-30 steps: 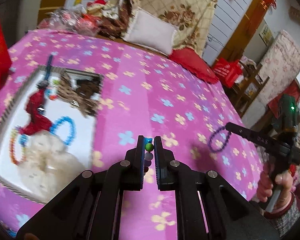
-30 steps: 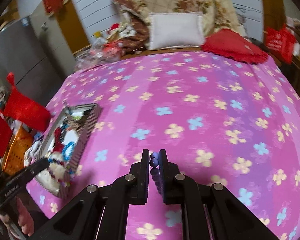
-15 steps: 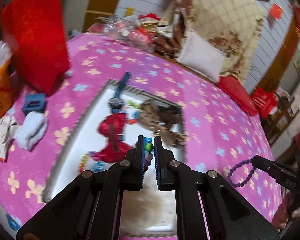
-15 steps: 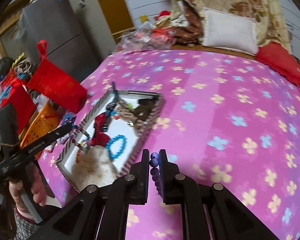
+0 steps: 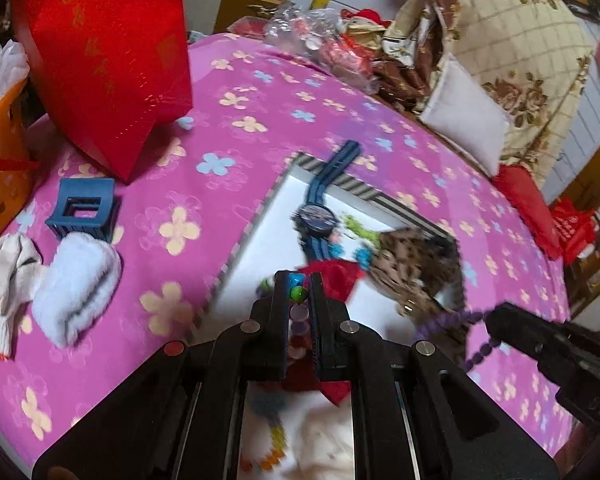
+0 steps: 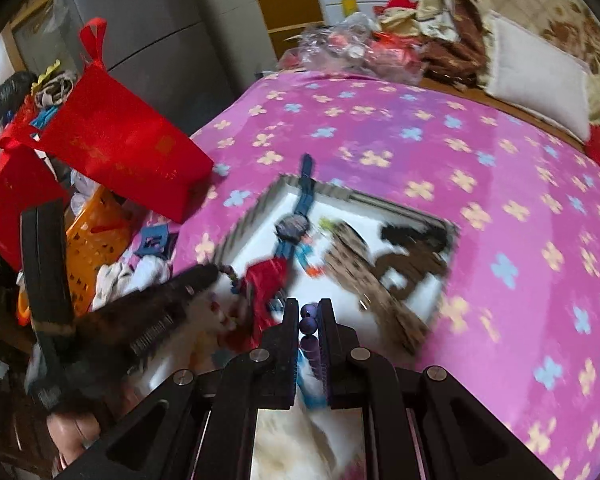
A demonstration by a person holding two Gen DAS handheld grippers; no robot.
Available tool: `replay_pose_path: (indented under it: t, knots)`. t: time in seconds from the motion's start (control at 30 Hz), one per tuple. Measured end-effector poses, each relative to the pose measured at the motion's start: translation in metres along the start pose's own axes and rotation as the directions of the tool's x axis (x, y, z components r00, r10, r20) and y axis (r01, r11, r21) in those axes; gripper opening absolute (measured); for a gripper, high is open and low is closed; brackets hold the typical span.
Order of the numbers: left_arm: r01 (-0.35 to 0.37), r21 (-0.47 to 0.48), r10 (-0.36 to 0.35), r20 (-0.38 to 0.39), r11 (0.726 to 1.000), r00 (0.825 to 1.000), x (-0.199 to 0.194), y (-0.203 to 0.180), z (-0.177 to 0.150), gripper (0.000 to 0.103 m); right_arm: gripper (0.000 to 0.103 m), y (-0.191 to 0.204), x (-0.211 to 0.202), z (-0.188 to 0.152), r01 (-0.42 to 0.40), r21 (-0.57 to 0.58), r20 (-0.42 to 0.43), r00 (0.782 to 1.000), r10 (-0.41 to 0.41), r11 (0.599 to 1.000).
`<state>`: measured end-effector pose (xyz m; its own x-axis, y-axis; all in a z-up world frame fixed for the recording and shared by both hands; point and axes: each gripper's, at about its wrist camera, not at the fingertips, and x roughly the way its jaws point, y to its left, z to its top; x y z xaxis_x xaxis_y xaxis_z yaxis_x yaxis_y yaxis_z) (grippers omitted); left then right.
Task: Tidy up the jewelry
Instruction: 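Open both grippers to drop the bracelets into the tray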
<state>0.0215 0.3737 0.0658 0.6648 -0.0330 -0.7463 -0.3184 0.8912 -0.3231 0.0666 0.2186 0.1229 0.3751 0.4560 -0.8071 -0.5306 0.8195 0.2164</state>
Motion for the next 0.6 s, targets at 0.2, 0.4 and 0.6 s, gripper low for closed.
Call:
replay_pose_path:
  t: [0.2,0.4,0.6]
  knots:
    - [0.01,-0.045,-0.012,-0.048,0.999,0.999,0.026,0.015,0.006,0.007,0.009,-0.002,0.051,0.011,0.027,0.025,-0.05,0.998,-0.026,0.999]
    - [-0.064,0.009,0.064,-0.016,0.998,0.998,0.022,0.002,0.005,0.012,0.009,-0.036,0.081,-0.008,0.048,0.139,-0.127,0.991,-0.03,0.989]
    - [-0.06,0.026,0.059,0.039,0.998,0.998,0.008,-0.004,0.004,0.041,0.043,-0.049,0.078,-0.021,0.059,0.15,-0.127,0.991,-0.04,0.987]
